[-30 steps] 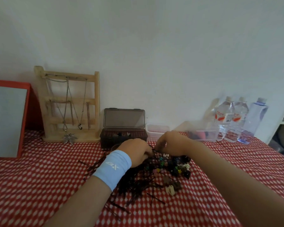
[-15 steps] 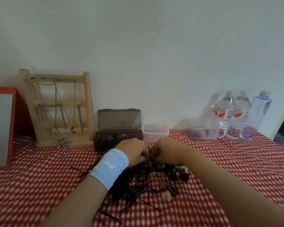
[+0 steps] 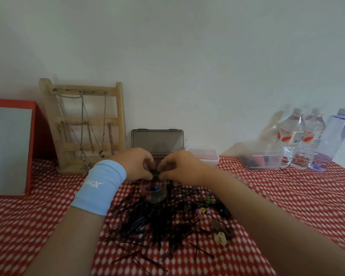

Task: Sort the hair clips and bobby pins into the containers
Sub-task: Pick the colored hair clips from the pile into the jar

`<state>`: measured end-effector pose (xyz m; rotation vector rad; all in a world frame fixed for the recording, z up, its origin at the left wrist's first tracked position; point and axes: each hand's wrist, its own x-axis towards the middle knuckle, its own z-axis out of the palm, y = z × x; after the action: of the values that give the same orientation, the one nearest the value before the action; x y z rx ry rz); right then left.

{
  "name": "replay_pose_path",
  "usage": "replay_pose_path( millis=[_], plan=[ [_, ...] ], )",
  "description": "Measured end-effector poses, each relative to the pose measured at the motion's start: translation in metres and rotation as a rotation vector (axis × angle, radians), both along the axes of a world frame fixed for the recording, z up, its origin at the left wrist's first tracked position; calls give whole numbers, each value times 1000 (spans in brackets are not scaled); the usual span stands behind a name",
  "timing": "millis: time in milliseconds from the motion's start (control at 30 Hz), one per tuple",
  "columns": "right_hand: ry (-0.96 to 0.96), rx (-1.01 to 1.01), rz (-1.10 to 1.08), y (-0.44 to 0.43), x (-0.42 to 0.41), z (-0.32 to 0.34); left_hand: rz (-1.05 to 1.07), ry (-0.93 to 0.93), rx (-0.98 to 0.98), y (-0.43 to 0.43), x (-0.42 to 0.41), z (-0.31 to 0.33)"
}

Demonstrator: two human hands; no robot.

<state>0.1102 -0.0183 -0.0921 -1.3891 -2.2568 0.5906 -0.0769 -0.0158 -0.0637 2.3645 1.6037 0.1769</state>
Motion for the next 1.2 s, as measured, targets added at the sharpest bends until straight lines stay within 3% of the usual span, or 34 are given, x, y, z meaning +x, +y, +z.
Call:
replay_pose_path(
  millis=[233,300,400,467,533,667,800,933,1067,1200],
  plan=[
    [-264,47,-122,9,-6,-15,135,44,-146,5,-5,-8],
    [-224,-49,-119,7,-2,-17,133,46,-167,4,4,-10],
    [-83,-113,-158,5,10,-16,127,40,-46,4,18,-15],
    [-17,-116,-212,4,24,-14,110,-44,-42,3,26,-20],
    [-4,-135,-240,2,39,-12,64,-115,-74,1,35,-25],
    [6,-187,-233,-7,59,-14,-4,-84,30,-1,50,-33],
    [-95,-88,-225,-14,74,-16,25,-12,146,-3,53,-32],
    [-366,-71,-81,-25,86,-12,-78,-39,363,-14,66,-27],
    [-466,-107,-1,-33,86,-17,-327,-6,207,-30,85,-29],
    [-492,-100,10,-35,89,-18,-366,198,117,-36,91,-34]
  ],
)
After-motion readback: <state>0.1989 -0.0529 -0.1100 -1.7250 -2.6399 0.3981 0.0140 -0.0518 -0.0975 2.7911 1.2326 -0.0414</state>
